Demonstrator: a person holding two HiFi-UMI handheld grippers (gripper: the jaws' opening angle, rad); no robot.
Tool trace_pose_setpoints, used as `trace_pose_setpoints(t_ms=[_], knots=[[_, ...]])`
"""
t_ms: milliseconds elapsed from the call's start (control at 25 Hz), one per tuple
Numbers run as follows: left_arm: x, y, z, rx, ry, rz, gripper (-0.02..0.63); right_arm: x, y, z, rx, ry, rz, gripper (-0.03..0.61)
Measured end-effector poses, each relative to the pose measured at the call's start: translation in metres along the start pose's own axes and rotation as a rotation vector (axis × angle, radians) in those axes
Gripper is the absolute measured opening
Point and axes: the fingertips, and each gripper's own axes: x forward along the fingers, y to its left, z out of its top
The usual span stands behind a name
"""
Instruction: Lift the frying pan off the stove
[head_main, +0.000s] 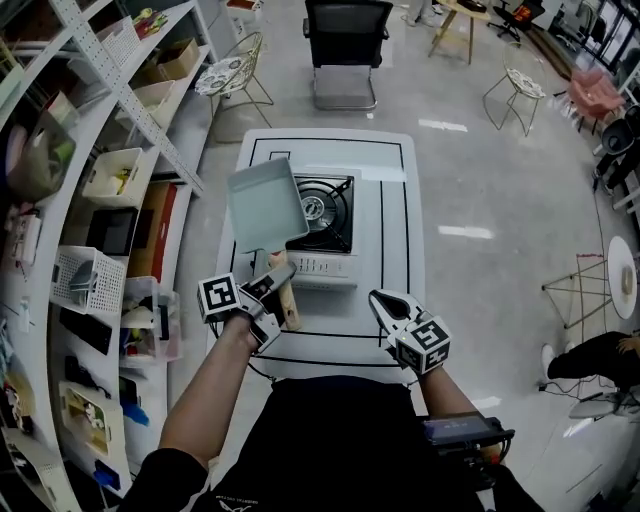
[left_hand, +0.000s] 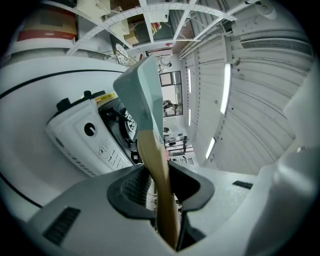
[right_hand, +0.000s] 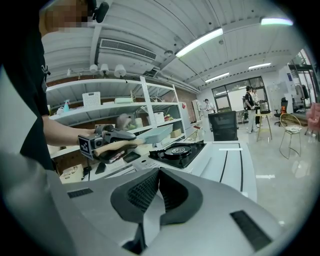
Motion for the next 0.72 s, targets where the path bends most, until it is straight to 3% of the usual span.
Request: trace_pose_setpoints(t_ms=[360,520,720], knots=[[-0.049,0.016,0.014,-0.028,-0.086,0.024,0.11,0.023,0.022,0.004,-0.026,0.009,0.061,0.025],[-0.065,0.01,0.018,0.008,-0.114,-0.018,0.112,0.029,0.03,0.006,-0.033,0.009,0.08,0.025],[-0.092,0.019,0.023,0.013,-0.145,-0.011,0.112,0.039,0.043,0.006,-0.047,0.015,0.1,0.026]])
